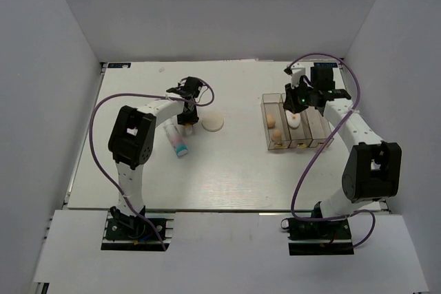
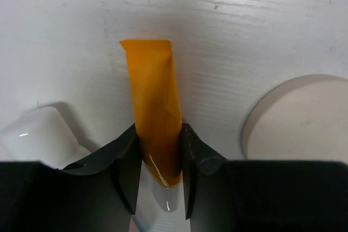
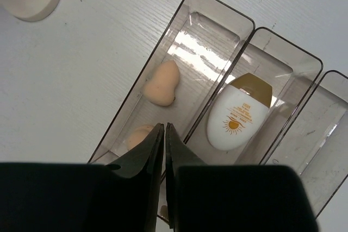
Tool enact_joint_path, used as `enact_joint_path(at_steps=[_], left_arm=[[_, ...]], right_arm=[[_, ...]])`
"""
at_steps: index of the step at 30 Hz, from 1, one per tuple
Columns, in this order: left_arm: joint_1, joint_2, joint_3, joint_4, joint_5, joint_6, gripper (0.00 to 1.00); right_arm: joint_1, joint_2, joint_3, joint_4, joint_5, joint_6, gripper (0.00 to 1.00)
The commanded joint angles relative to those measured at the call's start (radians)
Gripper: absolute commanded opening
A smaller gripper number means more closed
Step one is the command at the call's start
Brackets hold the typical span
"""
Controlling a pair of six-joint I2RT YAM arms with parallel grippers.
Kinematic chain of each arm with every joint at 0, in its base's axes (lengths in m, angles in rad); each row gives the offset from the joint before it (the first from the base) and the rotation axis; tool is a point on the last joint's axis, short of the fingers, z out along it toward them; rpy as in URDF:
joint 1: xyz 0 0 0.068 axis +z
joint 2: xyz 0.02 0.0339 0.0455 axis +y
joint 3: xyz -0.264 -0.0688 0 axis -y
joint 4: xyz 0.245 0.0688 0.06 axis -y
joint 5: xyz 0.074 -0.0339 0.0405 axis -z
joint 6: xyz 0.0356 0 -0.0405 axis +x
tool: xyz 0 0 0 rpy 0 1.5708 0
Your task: Organize the makeup
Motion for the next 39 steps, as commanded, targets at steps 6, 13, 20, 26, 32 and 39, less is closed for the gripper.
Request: enact_joint_path(at_steps=[6,13,20,26,32,39], left_arm=[[-0.011,-0.124,-0.006,0.036,0.004,0.024,0.26],[-0.042,-0.370,-0.127,0.313,0.416,0.059,0.25],[-0.135,-0.226,0.015,0.572,0.838,-0.074,0.24],[-0.231,-0.013,0.133,0.850,0.947,-0.272,0.24],[-0.300,0.219,0.320,1.123,0.966,-0.490,0.25],[-0.367,0.351,0.397,1.306,0.853,-0.611,0.29]], right_arm=[[-0.010,-0.065,-0.018,0.029,-0.017,0.013,0.11],[-0.011,-0.108,-0.047,0.073,0.037,0.055,0.09],[-0.030,-0.163,-0.081,0.175,0.242,0.176,0.00],[-0.076,-0.226,-0.087,0.195,0.358,0.289,0.00],[-0.110,-0.284,-0.124,0.186,0.342,0.342,0.00],[-0.154,-0.333,-0.173,0.196,0.322,0.349,0.00]])
